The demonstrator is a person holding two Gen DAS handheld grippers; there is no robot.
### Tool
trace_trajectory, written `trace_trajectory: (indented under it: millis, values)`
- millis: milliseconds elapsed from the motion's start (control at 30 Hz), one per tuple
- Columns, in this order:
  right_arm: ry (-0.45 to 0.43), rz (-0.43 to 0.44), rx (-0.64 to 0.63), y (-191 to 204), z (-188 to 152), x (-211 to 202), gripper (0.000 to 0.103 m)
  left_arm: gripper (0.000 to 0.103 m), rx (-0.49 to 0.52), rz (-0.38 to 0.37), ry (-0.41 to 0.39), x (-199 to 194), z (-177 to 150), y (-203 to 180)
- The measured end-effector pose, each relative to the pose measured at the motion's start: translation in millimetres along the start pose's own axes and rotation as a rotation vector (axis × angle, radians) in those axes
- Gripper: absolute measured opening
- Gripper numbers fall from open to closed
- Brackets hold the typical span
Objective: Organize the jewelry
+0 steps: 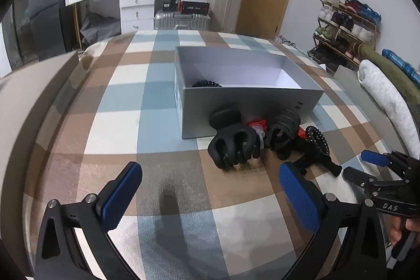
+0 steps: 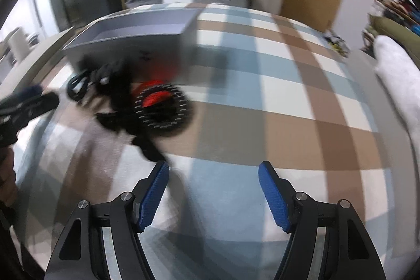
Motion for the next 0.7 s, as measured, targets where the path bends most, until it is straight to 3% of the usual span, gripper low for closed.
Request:
trace_trajectory:
  millis: [100,167,333,500,633,700]
  values:
    - [-0.013,0.071,0.03,3,2,-6,0.071,0.102,-0.044,-0.036,-0.005,-2,1,2]
    - [-0.02,0.198,0.052,16,3,-11,0.072,0.102,-0.064,-0.061,-0.006,-3,1,1]
    - [-0.019,0.276,0.029,47,9,-10,0.072,0.102,-0.06,-0.051,-0.02,-5,1,-2]
    - [-0.017,0.312,0.069,58,13,-2,0.069,0.102,-0.038,-0.039,-0.021,-5,1,-4]
    - [-0.044,0.254,0.051,59,15,1,0.057,0.102,-0.039,-0.039,-0.015,-3,1,-3]
    - [-0.048,0.255,0.05,58,16,1,0.057,0.102,-0.042,-0.04,-0.009,-2,0,-2]
Point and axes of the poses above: each gripper's, at about its wrist camera, not at the fingertips, and x roughly the way its jaws point, y to its left, z to its top, the point moved 10 cm from there along x, roughly the way its jaws point, and after that the axes turned 5 degrees about y, right-handed, at the moved point
